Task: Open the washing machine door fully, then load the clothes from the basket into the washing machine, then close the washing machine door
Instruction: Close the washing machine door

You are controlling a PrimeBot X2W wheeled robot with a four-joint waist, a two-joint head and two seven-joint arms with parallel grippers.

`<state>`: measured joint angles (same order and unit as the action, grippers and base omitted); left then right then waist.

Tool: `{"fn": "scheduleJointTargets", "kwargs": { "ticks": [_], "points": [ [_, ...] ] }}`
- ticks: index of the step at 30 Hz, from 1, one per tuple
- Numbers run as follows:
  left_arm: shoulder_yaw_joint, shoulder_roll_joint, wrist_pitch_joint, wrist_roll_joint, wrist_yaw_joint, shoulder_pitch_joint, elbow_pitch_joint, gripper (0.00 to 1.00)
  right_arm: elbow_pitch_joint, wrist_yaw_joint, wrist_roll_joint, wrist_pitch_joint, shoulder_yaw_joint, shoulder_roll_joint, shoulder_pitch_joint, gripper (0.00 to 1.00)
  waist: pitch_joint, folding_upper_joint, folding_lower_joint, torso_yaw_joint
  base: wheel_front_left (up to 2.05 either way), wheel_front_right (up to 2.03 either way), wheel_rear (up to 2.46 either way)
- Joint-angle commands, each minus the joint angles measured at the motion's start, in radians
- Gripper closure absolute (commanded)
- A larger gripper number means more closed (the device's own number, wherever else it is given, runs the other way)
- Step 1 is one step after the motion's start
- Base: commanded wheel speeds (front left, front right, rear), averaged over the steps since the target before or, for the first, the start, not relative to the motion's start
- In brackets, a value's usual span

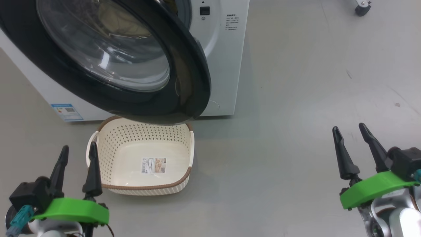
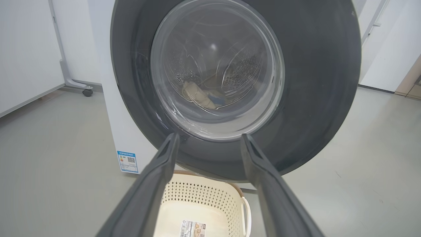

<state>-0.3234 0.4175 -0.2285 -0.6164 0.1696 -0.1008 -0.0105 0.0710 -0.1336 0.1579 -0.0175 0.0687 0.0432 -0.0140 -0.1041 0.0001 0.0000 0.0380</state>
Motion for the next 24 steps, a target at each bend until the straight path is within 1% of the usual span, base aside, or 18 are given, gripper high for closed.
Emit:
{"fn": "scheduleJointTargets", "kwargs": {
  "ticks": [1, 2, 4, 5, 9, 14, 19, 20, 24],
  "points": [
    [0.041, 0.036, -0.01, 0.009, 0.006, -0.045, -0.034, 0.0, 0.034, 0.003, -0.001, -0.009, -0.017, 0.007, 0.041, 0.05, -0.002, -0.0001, 0.0, -0.003, 0.0, 0.0, 0.0],
    [0.039, 0.035, -0.01, 0.01, 0.005, -0.047, -0.035, 0.0, 0.033, 0.003, -0.003, -0.007, -0.015, 0.007, 0.044, 0.31, -0.004, -0.0001, 0.0, -0.007, 0.0, 0.0, 0.0],
    [0.036, 0.035, -0.01, 0.011, 0.002, -0.051, -0.036, 0.0, 0.032, 0.003, -0.008, -0.004, -0.013, 0.007, 0.054, 0.93, -0.006, -0.0001, 0.0, -0.013, 0.0, 0.0, 0.0],
    [0.033, 0.034, -0.01, 0.011, 0.0, -0.053, -0.035, 0.0, 0.03, 0.003, -0.011, -0.003, -0.011, 0.007, 0.06, 1.0, -0.007, -0.0001, 0.0, -0.018, 0.0, 0.0, 0.0],
    [0.022, 0.03, -0.011, 0.015, -0.007, -0.063, -0.034, 0.0, 0.012, 0.003, -0.017, -0.005, -0.005, 0.007, 0.096, 1.0, -0.011, -0.0001, 0.0, -0.04, 0.0, 0.0, 0.0],
    [0.006, 0.018, -0.013, 0.018, -0.015, -0.076, -0.03, 0.0, -0.047, 0.003, -0.026, -0.018, 0.005, 0.007, 0.161, 1.0, -0.016, -0.0001, 0.0, -0.081, 0.0, 0.0, 0.0],
    [-0.024, 0.001, -0.013, 0.024, -0.032, -0.098, -0.012, 0.0, -0.128, 0.003, -0.042, -0.04, 0.018, 0.007, 0.23, 1.0, -0.014, -0.0001, 0.0, -0.141, 0.0, 0.0, 0.0],
    [-0.036, -0.006, -0.013, 0.027, -0.039, -0.106, -0.004, 0.0, -0.161, 0.003, -0.052, -0.049, 0.024, 0.007, 0.256, 1.0, -0.012, -0.0001, 0.0, -0.167, 0.0, 0.0, 0.0],
    [-0.056, -0.018, -0.014, 0.031, -0.05, -0.12, 0.014, 0.0, -0.194, 0.003, -0.056, -0.075, 0.016, 0.007, 0.307, 1.0, -0.004, -0.0001, 0.0, -0.216, 0.0, 0.0, 0.0]
  ]
}}
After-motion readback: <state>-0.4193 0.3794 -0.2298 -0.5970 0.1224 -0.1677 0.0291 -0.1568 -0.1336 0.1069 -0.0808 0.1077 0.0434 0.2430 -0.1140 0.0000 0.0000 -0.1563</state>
